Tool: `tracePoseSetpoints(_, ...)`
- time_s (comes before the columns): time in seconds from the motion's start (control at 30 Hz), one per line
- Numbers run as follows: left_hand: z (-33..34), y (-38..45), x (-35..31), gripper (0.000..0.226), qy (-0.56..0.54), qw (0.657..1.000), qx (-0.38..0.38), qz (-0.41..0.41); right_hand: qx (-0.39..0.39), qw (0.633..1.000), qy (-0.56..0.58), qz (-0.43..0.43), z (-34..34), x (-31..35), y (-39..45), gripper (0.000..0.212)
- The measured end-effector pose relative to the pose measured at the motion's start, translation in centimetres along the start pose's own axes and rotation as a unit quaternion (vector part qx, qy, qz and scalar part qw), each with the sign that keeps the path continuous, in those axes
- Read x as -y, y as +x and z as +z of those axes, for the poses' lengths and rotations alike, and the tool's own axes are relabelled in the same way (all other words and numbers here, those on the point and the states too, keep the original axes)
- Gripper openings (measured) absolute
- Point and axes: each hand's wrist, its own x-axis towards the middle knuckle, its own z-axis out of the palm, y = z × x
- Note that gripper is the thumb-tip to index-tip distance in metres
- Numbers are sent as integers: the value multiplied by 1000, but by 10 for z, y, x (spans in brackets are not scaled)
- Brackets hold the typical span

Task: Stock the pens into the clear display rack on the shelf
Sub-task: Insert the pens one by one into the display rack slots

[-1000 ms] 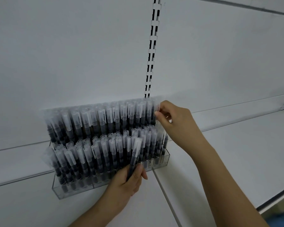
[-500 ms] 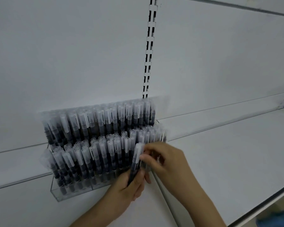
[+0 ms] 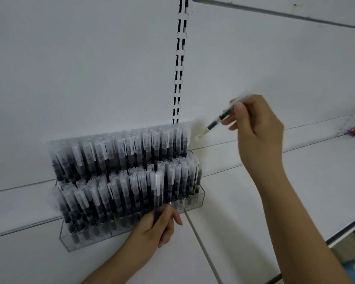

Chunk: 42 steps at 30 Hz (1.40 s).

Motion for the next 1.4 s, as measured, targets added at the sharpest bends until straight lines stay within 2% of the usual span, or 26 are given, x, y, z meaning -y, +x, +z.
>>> tracePoseSetpoints(0.17, 0, -1, 0, 44, 11, 1000, 1, -2, 106, 991, -85, -4, 26, -25, 7, 13)
tracePoseSetpoints(0.33, 1, 0, -1, 48, 9, 1000, 1, -1, 183, 980, -79, 9, 34, -31, 8, 14)
tracePoseSetpoints(0.5, 1, -1, 0, 48, 2, 1000, 4, -4, 204, 971, -123, -25, 37, -30, 13, 16)
tracePoseSetpoints(0.67, 0, -1, 2, 47, -1, 1000, 10, -9, 263, 949, -172, 5, 46, -45, 8, 19)
tracePoseSetpoints(0.87, 0, -1, 4, 43, 11, 1000, 17, -6, 286, 931, -226, -13, 53, -40, 12, 25)
tracePoseSetpoints(1.03, -1, 0, 5, 42, 5, 1000, 17, -3, 315, 898, -306, 1, 53, -43, 5, 29)
tracePoseSetpoints(1.1, -1, -1, 5, 43, 8, 1000, 19, -7, 320, 887, -334, -1, 50, -45, 0, 25)
tracePoseSetpoints(1.17, -1, -1, 3, 43, 10, 1000, 21, -11, 251, 912, -324, -18, 41, -42, -8, 24)
tracePoseSetpoints(1.27, -1, -1, 1, 43, 13, 1000, 23, -17, 116, 969, -219, -21, 21, -18, -39, 22)
tracePoseSetpoints(1.33, -1, -2, 0, 42, 12, 999, 26, -19, 139, 978, -153, -4, 19, -2, -69, 16)
tracePoseSetpoints(1.4, 1, -2, -2, 41, 2, 999, 29, -21, 223, 970, -85, 43, 26, 1, -94, 11)
